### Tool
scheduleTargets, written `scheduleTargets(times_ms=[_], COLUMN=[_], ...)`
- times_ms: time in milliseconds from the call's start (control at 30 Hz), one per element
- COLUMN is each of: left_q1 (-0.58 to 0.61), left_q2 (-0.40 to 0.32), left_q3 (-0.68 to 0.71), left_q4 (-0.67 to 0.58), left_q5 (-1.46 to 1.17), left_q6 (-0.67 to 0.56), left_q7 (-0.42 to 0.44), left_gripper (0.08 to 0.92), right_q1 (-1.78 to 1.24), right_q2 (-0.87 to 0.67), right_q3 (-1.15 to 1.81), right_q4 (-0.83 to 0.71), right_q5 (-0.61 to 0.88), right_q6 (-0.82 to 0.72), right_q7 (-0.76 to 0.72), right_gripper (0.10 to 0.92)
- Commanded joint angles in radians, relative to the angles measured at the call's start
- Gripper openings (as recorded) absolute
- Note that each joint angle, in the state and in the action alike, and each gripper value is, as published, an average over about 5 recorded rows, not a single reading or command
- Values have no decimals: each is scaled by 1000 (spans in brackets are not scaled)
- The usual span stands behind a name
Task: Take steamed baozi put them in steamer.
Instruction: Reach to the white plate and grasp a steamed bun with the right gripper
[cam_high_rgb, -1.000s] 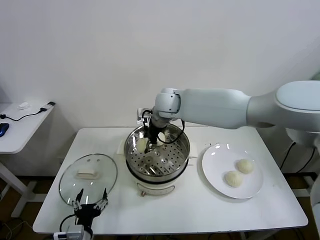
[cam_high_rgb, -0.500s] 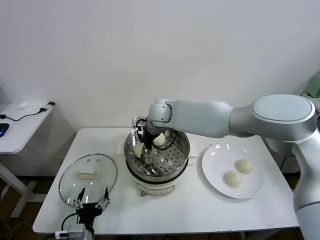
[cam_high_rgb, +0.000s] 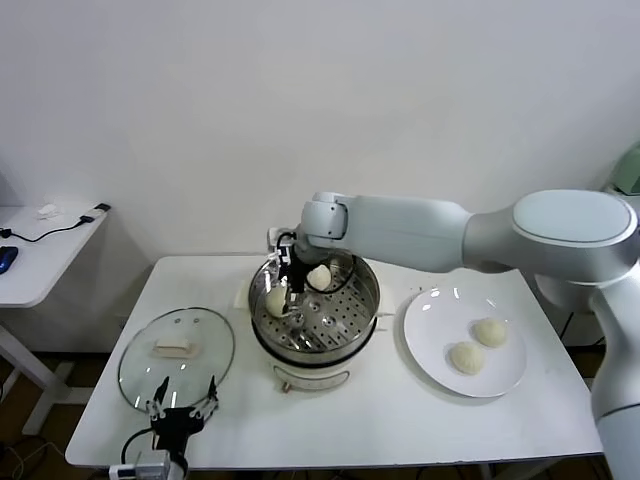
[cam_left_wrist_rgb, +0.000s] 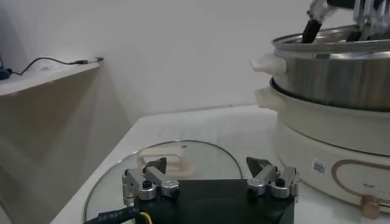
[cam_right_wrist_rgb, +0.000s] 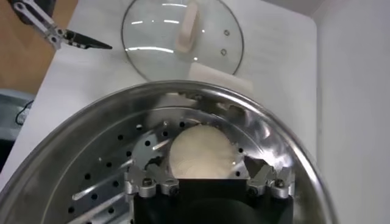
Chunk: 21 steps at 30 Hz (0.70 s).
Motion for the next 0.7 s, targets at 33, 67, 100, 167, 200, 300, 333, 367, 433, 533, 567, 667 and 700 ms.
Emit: scheduleTargets(times_ms=[33, 67, 100, 167, 200, 300, 333, 367, 433, 533, 567, 667, 700], left_q1=[1, 2, 2, 4, 4, 5, 4, 3, 0, -5, -6, -8, -8], left_q2=[-1, -1, 0, 1, 2, 5, 6, 7, 7, 6, 5, 3, 2], left_q3=[-1, -1, -2, -5, -6, -9, -9, -10, -11, -11, -11, -12, -13], left_q4=[-4, -5, -6, -8, -9, -10, -10, -8, -5, -1, 1, 4, 5], left_q5=[2, 2, 3, 2, 2, 0, -1, -2, -3, -3, -3, -3, -3], left_q6=[2, 3, 3, 4, 5, 6, 6, 6, 6, 8, 8, 9, 9], left_q7=[2, 2, 3, 4, 4, 5, 5, 5, 5, 5, 5, 5, 5], left_gripper=[823, 823, 823, 823, 823, 823, 823, 823, 823, 823, 823, 823, 823], right_q1=[199, 221, 242, 281, 296, 306, 294, 279, 234, 149, 118, 19, -11], right_q2=[-253, -290, -328, -403, -443, -550, -586, -617, -673, -723, -732, -746, -747], right_q3=[8, -5, -25, -83, -121, -227, -252, -269, -285, -261, -242, -178, -159], right_q4=[63, 69, 76, 95, 108, 153, 169, 183, 209, 223, 221, 205, 198], right_q5=[-32, -38, -49, -82, -106, -166, -190, -208, -249, -294, -307, -354, -371], right_q6=[137, 149, 161, 184, 197, 221, 225, 225, 222, 212, 209, 199, 196], right_q7=[-225, -246, -265, -293, -304, -319, -316, -312, -298, -276, -270, -254, -248], right_gripper=[823, 823, 823, 823, 823, 823, 823, 823, 823, 823, 823, 823, 823])
